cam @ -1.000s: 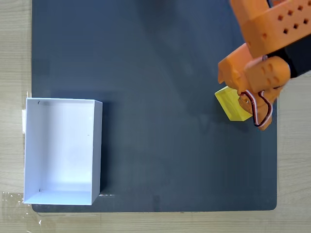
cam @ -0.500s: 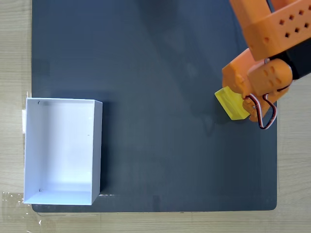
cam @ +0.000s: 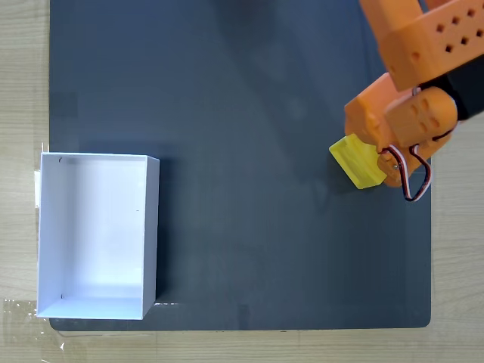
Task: Grasp a yellow block and put it in the box
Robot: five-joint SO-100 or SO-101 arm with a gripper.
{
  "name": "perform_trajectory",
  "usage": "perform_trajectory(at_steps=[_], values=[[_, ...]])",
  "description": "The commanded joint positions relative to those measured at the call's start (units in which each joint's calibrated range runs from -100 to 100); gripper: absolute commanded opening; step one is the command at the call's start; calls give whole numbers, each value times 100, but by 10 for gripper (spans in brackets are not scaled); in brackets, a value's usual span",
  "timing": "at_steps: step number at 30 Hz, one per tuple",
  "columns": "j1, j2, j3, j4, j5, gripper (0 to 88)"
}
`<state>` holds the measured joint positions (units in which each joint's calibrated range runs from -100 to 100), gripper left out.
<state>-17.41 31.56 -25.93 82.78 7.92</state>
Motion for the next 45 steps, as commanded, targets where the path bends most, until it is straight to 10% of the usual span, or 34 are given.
perform_trajectory(at_steps=[1,27,45], values=[[142,-775,-144,-40,-26,284],[4493,-2538,10,-2300,-556,284],[5024,-699,-80,-2964,-520,284]])
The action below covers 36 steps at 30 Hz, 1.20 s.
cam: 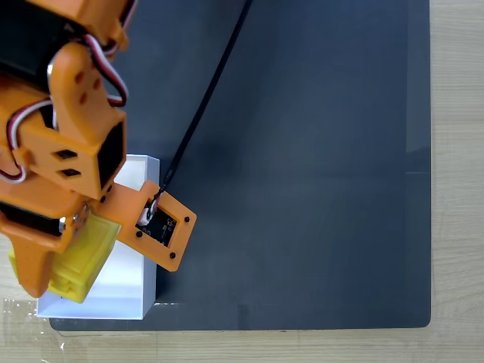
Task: Grasp a yellow block and put it in the box
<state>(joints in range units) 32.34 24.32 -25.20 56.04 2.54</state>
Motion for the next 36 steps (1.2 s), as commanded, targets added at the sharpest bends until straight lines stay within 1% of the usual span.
perform_trajectory(at_steps=[1,12,16,23,30,36], values=[[40,94,-153,-377,25,284],[-162,713,-153,-508,35,292],[-238,738,-144,-464,208,295],[-280,738,-126,-420,308,419],[-255,585,-171,-420,308,427],[-204,-194,-216,-420,250,425]])
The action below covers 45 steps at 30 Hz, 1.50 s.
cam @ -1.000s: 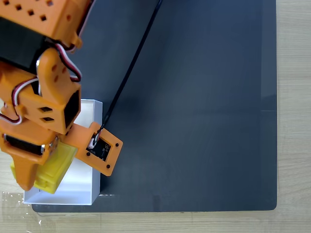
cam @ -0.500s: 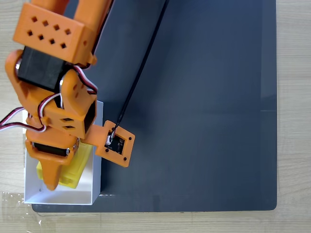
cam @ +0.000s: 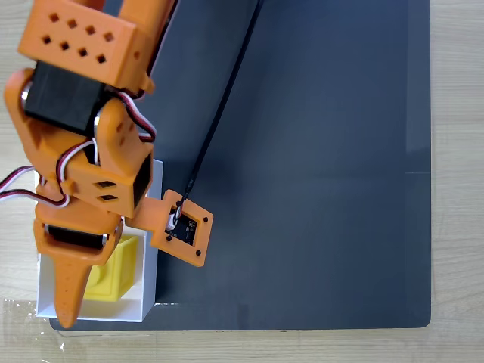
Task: Grasp a yellow block and put it in the box
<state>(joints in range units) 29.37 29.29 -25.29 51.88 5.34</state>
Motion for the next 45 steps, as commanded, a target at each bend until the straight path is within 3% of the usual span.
perform_trajectory(at_steps=[1,5,10,14,21,29,34,39,45], values=[[93,-878,-207,-5,-30,425],[110,-1751,-198,239,-308,365],[-109,-3124,46,1260,-796,145],[-513,-4369,634,2150,-906,6],[-1431,-6463,3511,2386,-911,11],[-2180,-8963,8251,999,-869,11],[-2441,-10700,10630,885,-859,11],[-2399,-12310,11851,981,-848,10],[-2533,-12819,11706,2203,-581,10]])
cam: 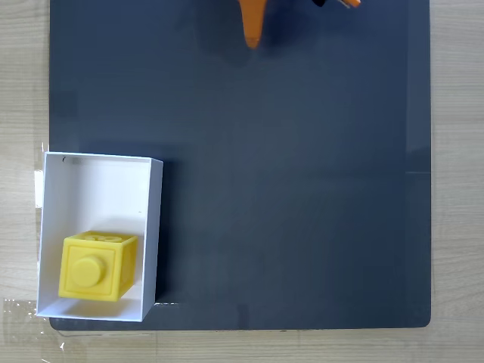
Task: Grasp a yellow block and put it in the box
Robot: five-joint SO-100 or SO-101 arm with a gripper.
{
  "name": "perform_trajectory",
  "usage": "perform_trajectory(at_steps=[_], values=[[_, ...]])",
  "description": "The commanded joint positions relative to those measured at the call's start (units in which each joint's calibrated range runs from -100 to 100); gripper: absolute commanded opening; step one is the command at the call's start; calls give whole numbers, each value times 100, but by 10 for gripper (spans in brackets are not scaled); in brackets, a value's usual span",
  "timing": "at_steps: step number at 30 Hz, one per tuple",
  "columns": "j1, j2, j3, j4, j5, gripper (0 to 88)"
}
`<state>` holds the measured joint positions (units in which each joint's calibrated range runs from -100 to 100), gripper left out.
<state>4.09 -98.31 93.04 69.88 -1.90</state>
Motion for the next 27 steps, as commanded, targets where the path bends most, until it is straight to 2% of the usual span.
perform_trajectory(at_steps=[1,27], values=[[20,-58,-137,446,174,10],[37,-58,-137,429,201,11]])
